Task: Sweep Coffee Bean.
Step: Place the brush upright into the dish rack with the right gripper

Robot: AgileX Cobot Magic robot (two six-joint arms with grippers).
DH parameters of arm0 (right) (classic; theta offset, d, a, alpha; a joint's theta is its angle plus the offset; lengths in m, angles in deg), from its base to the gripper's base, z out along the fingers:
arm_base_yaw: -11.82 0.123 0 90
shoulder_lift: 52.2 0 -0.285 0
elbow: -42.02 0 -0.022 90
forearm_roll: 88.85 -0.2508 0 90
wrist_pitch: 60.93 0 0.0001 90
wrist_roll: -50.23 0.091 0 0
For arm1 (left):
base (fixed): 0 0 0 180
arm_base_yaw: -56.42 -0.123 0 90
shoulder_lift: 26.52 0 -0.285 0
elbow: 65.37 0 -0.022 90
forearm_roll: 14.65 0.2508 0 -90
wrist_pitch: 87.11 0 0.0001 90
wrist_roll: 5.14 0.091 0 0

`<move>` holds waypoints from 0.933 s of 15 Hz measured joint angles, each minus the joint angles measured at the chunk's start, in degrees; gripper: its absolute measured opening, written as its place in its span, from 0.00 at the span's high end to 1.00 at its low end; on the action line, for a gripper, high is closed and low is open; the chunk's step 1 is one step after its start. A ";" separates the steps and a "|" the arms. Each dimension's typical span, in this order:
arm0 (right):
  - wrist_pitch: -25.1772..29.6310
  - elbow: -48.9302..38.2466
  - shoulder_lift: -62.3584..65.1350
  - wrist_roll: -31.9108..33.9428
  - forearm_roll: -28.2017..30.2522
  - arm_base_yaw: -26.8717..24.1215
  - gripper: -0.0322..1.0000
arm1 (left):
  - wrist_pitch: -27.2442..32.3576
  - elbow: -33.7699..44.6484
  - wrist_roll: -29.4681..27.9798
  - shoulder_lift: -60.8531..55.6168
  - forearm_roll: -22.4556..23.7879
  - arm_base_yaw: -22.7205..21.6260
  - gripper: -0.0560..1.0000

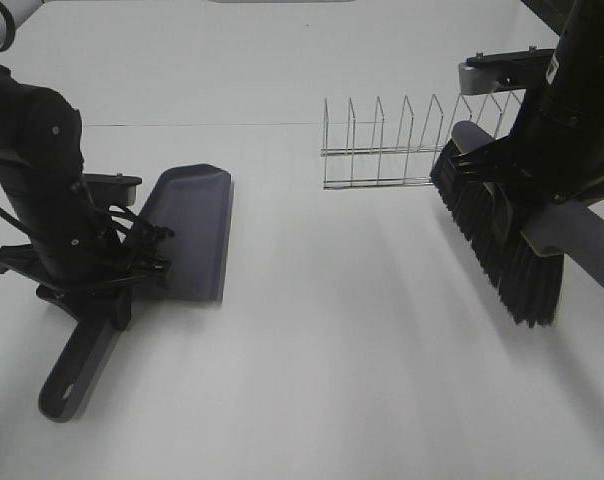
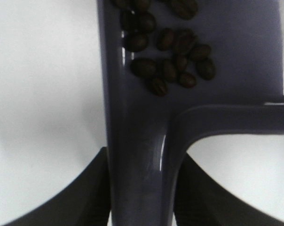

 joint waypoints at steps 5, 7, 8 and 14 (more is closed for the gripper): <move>-0.34 1.66 -2.29 3.72 3.44 0.00 0.71 | 2.12 0.00 -0.17 -6.36 0.06 -0.06 0.63; 0.34 6.02 -6.88 4.07 4.81 -0.06 0.71 | 2.98 0.00 -0.17 -6.53 0.11 -0.06 0.63; 0.40 8.48 -9.05 4.07 4.87 -0.06 0.71 | 3.44 0.00 -0.17 -6.53 0.11 -0.06 0.63; 1.78 22.57 -23.49 4.01 4.87 -0.06 0.71 | 4.01 0.00 -0.17 -6.53 -0.17 -0.06 0.63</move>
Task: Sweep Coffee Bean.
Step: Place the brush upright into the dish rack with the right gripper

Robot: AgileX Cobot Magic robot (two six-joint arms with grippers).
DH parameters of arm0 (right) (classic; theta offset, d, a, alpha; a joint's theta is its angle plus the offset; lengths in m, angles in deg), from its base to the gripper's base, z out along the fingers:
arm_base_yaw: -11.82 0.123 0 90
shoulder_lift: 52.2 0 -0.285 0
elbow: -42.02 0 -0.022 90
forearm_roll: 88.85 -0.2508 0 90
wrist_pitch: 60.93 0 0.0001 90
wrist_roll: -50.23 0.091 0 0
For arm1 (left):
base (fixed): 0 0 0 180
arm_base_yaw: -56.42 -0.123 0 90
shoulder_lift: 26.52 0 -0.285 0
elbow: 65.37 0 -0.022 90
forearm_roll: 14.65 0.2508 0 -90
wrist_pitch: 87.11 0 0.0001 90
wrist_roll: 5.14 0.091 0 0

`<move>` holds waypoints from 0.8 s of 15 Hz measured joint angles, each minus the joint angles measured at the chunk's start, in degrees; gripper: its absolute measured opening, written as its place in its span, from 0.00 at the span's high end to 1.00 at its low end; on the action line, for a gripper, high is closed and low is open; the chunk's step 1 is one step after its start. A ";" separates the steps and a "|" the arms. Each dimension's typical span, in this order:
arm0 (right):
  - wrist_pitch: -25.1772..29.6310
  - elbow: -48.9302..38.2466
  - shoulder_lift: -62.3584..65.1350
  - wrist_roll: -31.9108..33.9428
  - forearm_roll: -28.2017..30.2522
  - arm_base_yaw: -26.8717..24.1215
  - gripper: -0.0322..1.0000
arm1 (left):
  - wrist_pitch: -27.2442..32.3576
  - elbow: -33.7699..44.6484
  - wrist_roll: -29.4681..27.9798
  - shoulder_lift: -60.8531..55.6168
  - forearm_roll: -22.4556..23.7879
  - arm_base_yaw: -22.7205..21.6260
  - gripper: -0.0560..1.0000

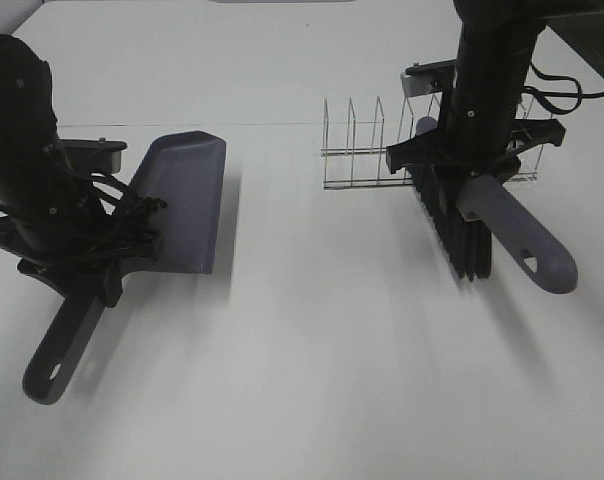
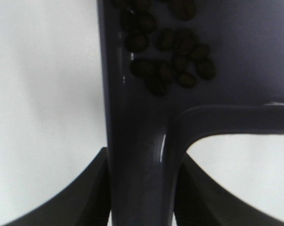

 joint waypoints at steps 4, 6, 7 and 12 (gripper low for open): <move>2.46 7.68 -6.30 0.69 0.46 -0.23 0.71 | 1.32 0.00 0.00 0.00 0.00 0.00 0.63; 2.92 12.55 -9.51 1.60 1.03 -0.29 0.71 | 1.43 0.00 0.00 0.00 0.00 0.00 0.63; 3.32 14.73 -11.00 2.41 1.32 -0.34 0.71 | 1.43 0.00 0.00 0.00 0.00 0.00 0.63; 3.84 23.78 -15.76 4.13 1.26 -1.32 0.71 | 1.83 0.00 0.00 0.00 0.00 0.00 0.63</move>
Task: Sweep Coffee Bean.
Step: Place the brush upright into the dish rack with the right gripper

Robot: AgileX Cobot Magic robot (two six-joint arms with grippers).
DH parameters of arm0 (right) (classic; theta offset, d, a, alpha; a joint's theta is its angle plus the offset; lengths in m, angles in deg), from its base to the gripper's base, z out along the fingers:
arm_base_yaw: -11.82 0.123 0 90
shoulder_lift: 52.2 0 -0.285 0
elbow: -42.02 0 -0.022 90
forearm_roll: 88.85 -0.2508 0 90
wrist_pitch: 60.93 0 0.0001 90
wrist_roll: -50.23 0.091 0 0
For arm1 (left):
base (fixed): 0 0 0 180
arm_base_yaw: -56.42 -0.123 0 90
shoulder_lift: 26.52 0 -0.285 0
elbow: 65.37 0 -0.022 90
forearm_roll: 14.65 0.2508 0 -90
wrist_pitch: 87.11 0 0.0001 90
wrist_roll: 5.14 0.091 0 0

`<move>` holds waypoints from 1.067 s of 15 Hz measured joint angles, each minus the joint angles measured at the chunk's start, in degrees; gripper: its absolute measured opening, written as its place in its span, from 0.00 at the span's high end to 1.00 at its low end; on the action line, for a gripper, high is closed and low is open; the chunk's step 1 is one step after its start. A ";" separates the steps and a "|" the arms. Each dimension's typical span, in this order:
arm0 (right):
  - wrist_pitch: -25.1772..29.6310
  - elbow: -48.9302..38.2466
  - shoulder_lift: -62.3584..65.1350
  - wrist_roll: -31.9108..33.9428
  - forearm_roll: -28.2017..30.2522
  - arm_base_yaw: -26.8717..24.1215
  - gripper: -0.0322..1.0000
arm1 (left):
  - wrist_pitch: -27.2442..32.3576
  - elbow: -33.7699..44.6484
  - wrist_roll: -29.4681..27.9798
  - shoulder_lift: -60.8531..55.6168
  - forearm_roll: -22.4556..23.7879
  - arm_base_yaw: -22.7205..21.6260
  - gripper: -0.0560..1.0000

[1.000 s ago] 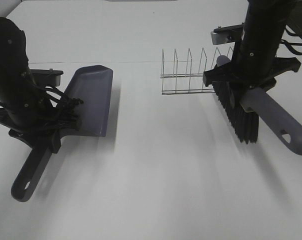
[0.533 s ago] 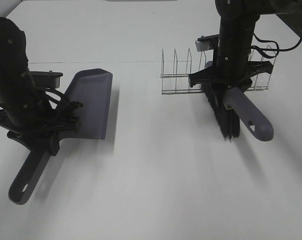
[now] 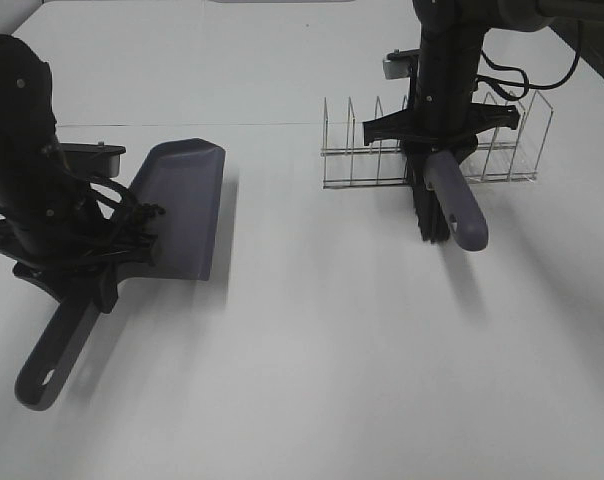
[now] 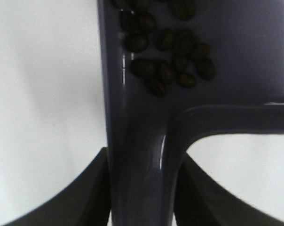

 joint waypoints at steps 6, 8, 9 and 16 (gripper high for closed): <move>-2.46 2.12 -1.38 -3.09 -2.75 -2.92 0.71 | 0.86 0.00 0.00 0.00 0.40 0.00 0.63; -2.41 2.41 -1.49 -3.09 -2.81 -2.92 0.71 | 0.86 0.00 0.00 0.00 0.40 0.00 0.63; -2.23 2.46 -1.49 -3.09 -2.81 -2.92 0.71 | 0.86 0.00 0.00 0.00 0.40 0.00 0.63; -1.03 3.38 -1.43 -3.09 -2.64 -2.92 0.71 | 0.86 0.00 0.00 0.00 0.40 0.00 0.63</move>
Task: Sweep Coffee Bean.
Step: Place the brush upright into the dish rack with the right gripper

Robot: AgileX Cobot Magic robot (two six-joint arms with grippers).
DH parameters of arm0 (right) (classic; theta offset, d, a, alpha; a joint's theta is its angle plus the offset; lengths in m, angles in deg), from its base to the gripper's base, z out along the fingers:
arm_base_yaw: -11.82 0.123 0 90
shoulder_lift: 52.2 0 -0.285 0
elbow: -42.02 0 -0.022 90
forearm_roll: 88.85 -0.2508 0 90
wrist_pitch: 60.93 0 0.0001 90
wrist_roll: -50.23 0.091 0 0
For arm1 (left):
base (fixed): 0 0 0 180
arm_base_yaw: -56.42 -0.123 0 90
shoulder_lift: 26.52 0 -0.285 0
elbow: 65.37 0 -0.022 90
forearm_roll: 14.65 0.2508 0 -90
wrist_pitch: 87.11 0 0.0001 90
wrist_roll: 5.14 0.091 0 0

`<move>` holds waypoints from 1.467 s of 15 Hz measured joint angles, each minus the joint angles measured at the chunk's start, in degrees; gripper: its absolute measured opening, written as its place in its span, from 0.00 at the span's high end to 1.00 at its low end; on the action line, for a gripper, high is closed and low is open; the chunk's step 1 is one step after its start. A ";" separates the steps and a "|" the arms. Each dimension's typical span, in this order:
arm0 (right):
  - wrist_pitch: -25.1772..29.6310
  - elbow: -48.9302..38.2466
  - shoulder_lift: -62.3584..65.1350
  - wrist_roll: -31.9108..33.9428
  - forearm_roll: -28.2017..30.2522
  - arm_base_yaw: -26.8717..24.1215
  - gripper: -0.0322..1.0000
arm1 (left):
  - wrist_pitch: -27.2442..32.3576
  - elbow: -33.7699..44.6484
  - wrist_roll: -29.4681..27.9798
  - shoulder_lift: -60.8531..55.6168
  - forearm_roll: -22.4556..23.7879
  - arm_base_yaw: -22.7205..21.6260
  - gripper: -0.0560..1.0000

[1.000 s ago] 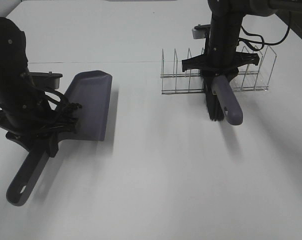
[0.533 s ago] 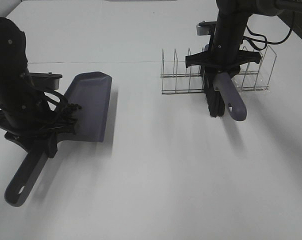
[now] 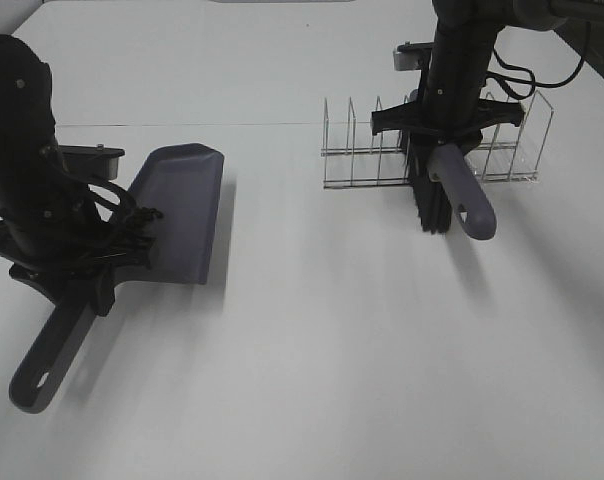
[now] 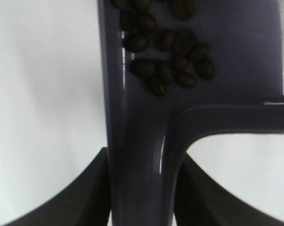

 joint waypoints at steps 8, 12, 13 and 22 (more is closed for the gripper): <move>3.09 3.15 -2.81 -1.72 -1.66 -0.11 0.71 | 0.00 0.00 0.00 0.00 0.00 0.00 0.63; 2.86 3.78 -3.04 -2.64 -2.64 -0.11 0.71 | 0.00 0.00 0.00 0.00 0.00 0.00 0.63; 2.86 3.78 -3.04 -2.64 -2.69 -0.11 0.71 | 0.00 0.00 0.00 0.00 0.00 0.00 0.63; 4.47 6.07 -2.98 -7.16 -6.42 -0.40 0.33 | 1.55 0.00 0.00 0.00 0.00 0.00 0.63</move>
